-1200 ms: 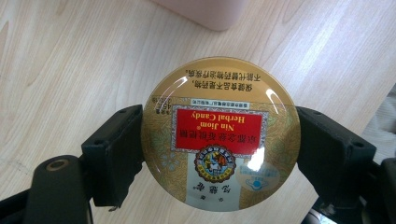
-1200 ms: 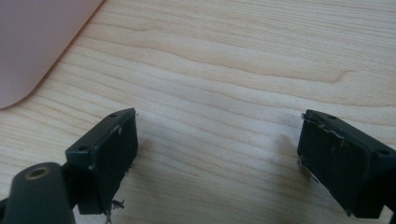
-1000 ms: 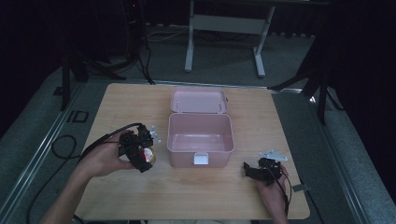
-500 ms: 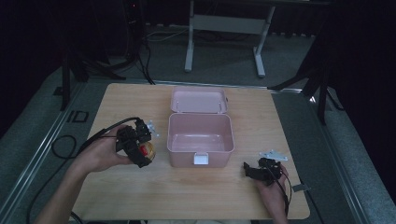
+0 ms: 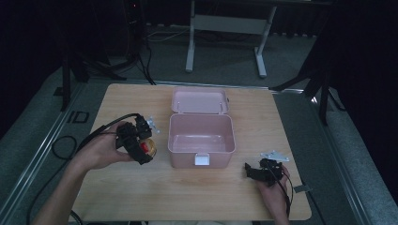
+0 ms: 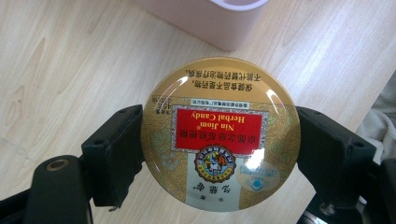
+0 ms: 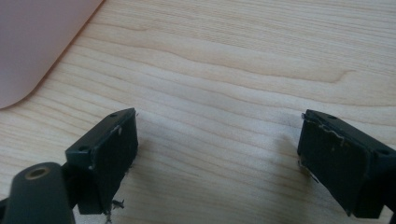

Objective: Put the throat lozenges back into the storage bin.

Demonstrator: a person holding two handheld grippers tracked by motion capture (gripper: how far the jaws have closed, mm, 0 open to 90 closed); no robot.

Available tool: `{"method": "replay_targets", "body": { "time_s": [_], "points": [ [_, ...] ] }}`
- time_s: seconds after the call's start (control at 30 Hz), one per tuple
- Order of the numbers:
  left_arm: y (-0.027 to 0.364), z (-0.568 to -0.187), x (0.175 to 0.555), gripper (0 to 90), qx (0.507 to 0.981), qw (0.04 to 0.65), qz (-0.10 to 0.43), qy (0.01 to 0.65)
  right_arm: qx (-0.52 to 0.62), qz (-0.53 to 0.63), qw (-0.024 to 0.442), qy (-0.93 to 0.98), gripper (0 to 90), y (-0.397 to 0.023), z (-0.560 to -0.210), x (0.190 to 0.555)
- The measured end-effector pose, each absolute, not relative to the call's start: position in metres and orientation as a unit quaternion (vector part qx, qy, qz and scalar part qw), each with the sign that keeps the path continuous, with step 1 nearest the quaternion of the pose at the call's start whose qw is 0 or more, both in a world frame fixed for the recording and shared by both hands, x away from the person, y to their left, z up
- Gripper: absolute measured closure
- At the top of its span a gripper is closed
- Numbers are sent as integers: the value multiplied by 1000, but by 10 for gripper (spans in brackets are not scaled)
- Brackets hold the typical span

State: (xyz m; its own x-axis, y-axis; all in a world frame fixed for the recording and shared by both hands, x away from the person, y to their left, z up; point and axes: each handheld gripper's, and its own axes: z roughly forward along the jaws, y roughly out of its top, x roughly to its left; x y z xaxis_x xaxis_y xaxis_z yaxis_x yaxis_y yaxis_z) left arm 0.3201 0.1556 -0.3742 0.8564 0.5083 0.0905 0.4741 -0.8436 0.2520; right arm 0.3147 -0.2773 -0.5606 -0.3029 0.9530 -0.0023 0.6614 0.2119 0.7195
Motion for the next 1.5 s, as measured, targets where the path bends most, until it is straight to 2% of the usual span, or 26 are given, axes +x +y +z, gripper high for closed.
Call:
{"method": "replay_targets", "body": {
  "time_s": [1.5],
  "points": [
    [131,-352,346,207,961,105,86,240,542,315,232,744,120,-277,-561,315]
  ]
}}
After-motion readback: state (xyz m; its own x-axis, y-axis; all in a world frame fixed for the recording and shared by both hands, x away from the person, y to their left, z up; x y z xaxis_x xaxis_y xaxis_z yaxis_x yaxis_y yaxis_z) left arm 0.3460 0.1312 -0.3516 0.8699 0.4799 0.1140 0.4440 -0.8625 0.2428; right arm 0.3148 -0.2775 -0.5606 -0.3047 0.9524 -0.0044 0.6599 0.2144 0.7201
